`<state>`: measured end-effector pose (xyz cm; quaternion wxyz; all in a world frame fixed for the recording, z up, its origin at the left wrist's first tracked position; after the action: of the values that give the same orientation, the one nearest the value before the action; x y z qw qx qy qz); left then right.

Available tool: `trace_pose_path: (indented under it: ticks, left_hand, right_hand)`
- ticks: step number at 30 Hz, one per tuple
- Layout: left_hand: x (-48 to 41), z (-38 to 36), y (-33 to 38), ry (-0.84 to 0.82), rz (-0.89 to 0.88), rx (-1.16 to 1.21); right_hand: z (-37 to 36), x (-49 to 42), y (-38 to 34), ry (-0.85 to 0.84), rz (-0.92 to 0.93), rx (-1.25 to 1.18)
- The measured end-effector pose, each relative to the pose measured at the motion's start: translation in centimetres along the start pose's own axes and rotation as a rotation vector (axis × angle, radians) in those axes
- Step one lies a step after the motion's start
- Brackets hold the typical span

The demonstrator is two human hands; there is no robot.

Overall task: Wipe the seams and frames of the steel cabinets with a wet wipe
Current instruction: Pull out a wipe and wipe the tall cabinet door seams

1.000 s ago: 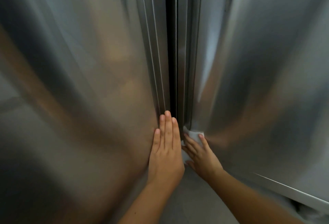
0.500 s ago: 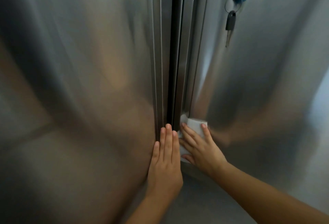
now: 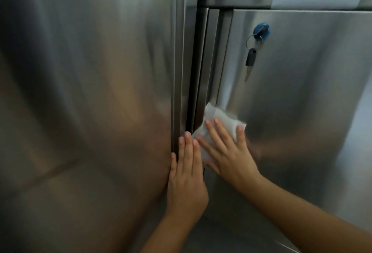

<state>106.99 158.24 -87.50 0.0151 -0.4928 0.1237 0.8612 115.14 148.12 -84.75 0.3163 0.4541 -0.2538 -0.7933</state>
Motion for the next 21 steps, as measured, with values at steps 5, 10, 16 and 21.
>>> trace_pose_path:
  ticks: [5, 10, 16, 21]
  left_hand:
    - [-0.1, 0.0, -0.1, -0.018, -0.039, -0.006]
    - [-0.4, 0.3, 0.0, 0.01, -0.023, 0.008]
    - [-1.7, 0.1, 0.1, 0.017, -0.007, -0.022]
    - [-3.3, 0.7, 0.3, 0.0, -0.005, -0.013]
  right_hand:
    - [-2.0, 3.7, -4.2, -0.204, 0.048, -0.015]
    - [-0.3, 0.7, -1.1, -0.072, -0.041, -0.032]
    - [2.6, -4.2, 3.2, 0.03, -0.114, -0.122]
    - [1.0, -1.4, 0.8, -0.051, 0.051, -0.105]
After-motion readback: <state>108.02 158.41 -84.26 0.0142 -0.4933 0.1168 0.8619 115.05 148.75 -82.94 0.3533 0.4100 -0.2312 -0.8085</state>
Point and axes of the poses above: each hand's wrist, its own x-axis away from the middle knuckle, its own z-axis out of the back of the hand, y = z × x, the point moved 3 cm from there along -x, towards the middle knuckle
